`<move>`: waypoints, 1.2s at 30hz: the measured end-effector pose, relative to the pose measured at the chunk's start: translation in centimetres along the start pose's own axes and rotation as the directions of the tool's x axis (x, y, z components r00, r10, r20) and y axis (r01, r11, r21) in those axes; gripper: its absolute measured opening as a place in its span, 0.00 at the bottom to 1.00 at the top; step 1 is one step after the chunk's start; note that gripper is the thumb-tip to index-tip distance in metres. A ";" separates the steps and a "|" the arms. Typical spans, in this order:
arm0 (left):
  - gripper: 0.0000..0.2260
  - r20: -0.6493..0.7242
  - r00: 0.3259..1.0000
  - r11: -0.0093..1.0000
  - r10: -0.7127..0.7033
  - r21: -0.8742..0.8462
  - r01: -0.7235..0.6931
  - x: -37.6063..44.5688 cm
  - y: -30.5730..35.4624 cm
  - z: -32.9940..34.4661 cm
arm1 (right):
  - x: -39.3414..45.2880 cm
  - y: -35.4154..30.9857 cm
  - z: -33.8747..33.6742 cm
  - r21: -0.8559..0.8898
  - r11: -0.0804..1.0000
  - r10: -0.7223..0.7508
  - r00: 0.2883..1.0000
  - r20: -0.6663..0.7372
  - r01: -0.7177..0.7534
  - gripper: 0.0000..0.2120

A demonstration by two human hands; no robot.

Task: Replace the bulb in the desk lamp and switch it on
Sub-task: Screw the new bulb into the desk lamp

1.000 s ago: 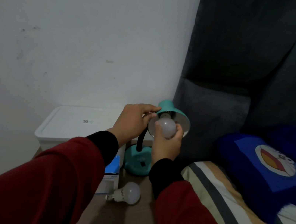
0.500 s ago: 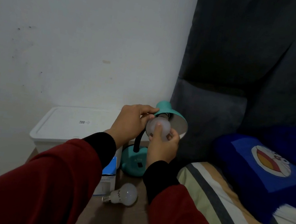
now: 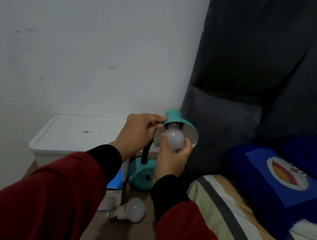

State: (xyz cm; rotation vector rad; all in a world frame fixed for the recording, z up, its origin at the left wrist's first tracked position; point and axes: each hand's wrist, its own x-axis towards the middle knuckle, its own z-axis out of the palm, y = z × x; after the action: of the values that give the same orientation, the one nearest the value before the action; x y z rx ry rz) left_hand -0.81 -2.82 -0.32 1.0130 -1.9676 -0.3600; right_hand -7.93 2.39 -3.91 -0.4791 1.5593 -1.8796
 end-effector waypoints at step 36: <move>0.12 0.013 1.000 0.999 -0.014 -0.042 0.015 0.0 0.1 0.0 | 0.1 -0.7 0.3 -0.104 0.991 0.075 0.996 -0.050 -0.079 0.35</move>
State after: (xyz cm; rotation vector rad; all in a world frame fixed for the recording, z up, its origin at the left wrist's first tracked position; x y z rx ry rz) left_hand -0.86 -2.73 -0.24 1.0011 -1.9564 -0.4150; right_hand -7.99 2.12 -3.13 -0.4187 1.6906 -1.7676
